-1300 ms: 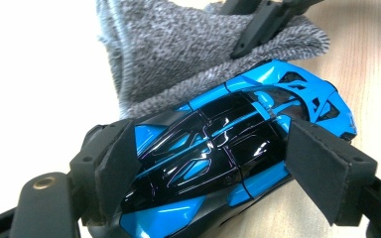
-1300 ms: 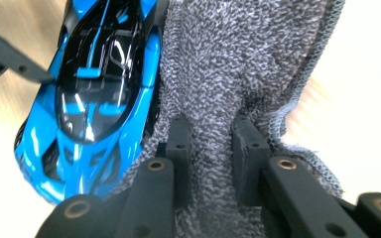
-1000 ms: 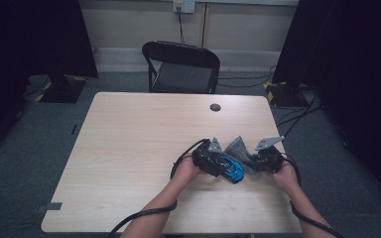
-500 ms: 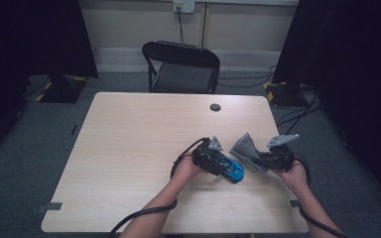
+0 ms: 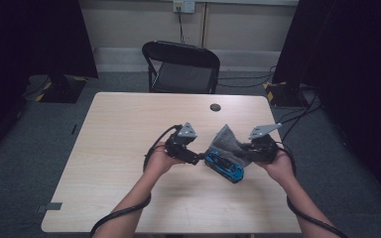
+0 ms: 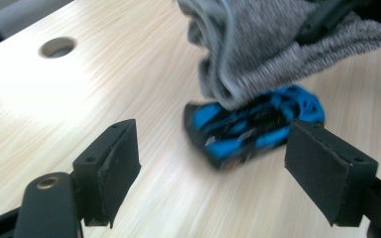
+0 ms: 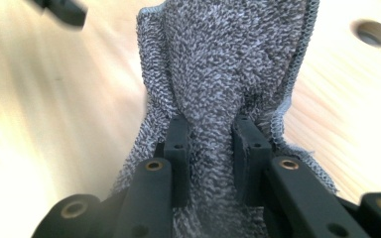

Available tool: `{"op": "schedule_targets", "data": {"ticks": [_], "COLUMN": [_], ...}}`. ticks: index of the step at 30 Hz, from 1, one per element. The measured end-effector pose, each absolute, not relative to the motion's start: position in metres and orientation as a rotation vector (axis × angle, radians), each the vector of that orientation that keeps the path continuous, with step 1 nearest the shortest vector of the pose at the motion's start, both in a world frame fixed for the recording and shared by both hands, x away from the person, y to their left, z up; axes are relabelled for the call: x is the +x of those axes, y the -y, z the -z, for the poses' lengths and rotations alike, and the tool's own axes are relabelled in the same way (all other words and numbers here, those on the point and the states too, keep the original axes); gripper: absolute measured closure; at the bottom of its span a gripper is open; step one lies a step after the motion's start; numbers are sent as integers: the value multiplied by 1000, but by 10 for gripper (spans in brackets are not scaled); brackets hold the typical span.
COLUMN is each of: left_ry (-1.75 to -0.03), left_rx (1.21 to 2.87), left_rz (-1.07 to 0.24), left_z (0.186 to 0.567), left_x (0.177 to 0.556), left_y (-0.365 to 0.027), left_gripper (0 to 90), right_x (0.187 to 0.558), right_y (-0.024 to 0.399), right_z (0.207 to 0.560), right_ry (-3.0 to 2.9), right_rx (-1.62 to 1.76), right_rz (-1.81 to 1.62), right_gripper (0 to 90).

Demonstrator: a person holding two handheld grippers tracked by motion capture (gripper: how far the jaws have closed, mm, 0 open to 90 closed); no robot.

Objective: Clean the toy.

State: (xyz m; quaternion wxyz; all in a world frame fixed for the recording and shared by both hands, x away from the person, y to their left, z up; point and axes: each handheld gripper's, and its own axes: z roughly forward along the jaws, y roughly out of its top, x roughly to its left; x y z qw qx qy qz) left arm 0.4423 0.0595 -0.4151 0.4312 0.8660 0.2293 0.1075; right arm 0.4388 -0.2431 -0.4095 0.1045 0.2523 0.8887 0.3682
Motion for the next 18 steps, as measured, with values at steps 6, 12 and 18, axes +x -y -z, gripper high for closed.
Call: {"op": "schedule_targets", "data": {"ticks": [6,12,18], "left_ry": [-620,-643,-655], "left_rx": [2143,2133,2118], "left_rz": [-300,-332,-336], "left_z": [409,409,417], "left_x": [426,416,409], "left_y": [-110,-145,-160], "left_gripper": [211,217,221], "right_x": [433,434,431], "right_y": [187,133,93], "right_z": [415,425,444], "right_ry": [-2728,-2804,-2886], "right_rx": [575,436,326], "right_rz": [-1073,-1104,-1073], "right_gripper": [720,719,719]}}
